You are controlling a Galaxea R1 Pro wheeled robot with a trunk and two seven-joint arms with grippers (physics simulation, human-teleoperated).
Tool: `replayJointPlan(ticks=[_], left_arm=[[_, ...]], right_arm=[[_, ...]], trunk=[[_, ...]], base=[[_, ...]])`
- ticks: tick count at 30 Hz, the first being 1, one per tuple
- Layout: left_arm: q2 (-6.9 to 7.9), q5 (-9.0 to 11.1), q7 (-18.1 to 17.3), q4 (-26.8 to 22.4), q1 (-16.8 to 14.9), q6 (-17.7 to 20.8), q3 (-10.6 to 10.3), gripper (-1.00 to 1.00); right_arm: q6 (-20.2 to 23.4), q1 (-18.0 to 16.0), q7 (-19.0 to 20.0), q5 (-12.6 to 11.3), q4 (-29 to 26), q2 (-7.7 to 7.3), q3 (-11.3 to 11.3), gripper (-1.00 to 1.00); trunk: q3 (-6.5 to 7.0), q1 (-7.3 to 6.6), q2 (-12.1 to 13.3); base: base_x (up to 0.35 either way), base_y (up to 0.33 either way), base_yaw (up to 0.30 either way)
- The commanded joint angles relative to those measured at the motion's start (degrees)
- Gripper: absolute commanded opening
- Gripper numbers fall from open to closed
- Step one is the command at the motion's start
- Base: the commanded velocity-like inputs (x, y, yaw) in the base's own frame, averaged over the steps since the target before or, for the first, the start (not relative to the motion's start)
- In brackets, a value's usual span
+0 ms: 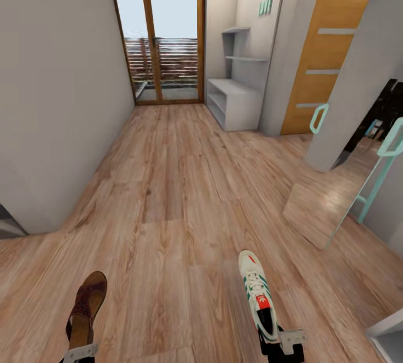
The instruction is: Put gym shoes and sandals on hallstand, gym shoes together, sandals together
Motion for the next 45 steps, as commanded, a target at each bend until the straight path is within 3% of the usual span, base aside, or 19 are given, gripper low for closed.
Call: replayJointPlan(ticks=[1, 17, 30, 45], left_arm=[[0.02, -0.6, -0.2, 0.0, 0.0, -0.2, 0.6, -1.00], [-0.12, -0.7, -0.2, 0.1, 0.0, -0.3, 0.5, -1.00], [-1.38, -0.7, -0.2, -0.1, -0.1, -0.3, 0.4, -1.00], [-1.28, -0.6, -0.2, -0.4, -0.1, -0.3, 0.6, -1.00]], right_arm=[[-0.2, 0.0, -0.1, 0.5, 0.1, 0.05, -0.4, -1.00], [-0.2, 0.0, -0.7, 0.3, 0.0, 0.17, -0.8, -1.00], [-0.2, 0.0, -0.7, 0.2, 0.0, -0.39, -0.9, -1.00], [-0.2, 0.0, -0.7, 0.2, -0.1, 0.04, -0.9, -1.00]], trunk=[[-0.05, 0.02, 0.0], [-0.57, 0.02, 0.0], [-1.10, 0.02, 0.0], [-1.71, 0.02, 0.0]], base=[[0.336, 0.000, 0.000], [0.336, 0.000, 0.189], [0.336, 0.000, 0.243], [0.337, 0.000, 0.243]])
